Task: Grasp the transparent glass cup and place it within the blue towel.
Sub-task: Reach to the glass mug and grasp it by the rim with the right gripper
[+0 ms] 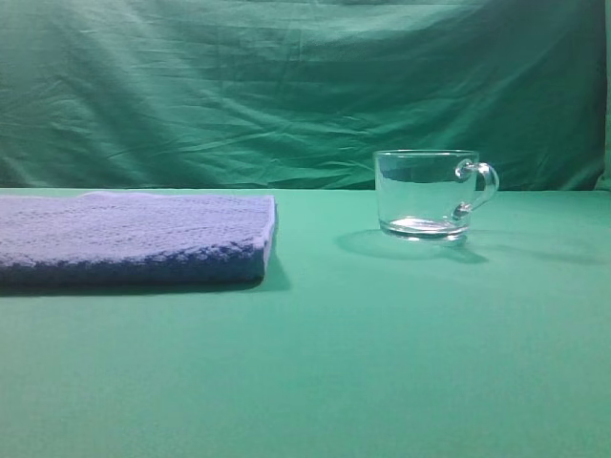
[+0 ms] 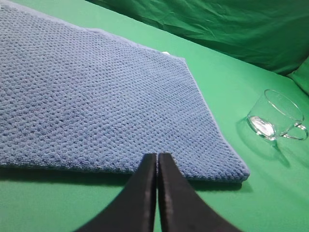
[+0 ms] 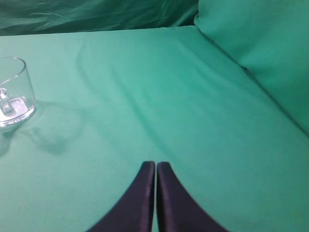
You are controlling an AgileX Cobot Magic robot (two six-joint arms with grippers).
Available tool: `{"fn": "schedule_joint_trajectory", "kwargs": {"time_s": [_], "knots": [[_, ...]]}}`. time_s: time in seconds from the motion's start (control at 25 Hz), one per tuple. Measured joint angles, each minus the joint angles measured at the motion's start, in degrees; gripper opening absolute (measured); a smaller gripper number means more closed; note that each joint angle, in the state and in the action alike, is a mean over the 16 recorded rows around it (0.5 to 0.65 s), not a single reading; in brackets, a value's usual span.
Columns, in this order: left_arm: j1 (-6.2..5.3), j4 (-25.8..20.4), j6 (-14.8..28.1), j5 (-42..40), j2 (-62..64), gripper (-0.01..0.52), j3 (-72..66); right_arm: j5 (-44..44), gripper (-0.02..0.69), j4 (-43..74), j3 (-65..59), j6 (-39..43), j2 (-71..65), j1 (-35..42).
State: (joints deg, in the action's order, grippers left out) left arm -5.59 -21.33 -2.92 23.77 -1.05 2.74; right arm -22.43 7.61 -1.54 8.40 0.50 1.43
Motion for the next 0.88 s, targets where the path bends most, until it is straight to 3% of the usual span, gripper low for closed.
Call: {"fn": "schedule_joint_trajectory", "kwargs": {"time_s": [0.28, 0.88], "knots": [[0.00, 0.0, 0.0, 0.0, 0.0, 0.000, 0.0, 1.0, 0.000, 0.0, 0.0, 0.2, 0.0, 0.0], [0.00, 0.0, 0.0, 0.0, 0.0, 0.000, 0.0, 14.9, 0.000, -5.0, 7.0, 4.2, -5.2, 0.0]]}}
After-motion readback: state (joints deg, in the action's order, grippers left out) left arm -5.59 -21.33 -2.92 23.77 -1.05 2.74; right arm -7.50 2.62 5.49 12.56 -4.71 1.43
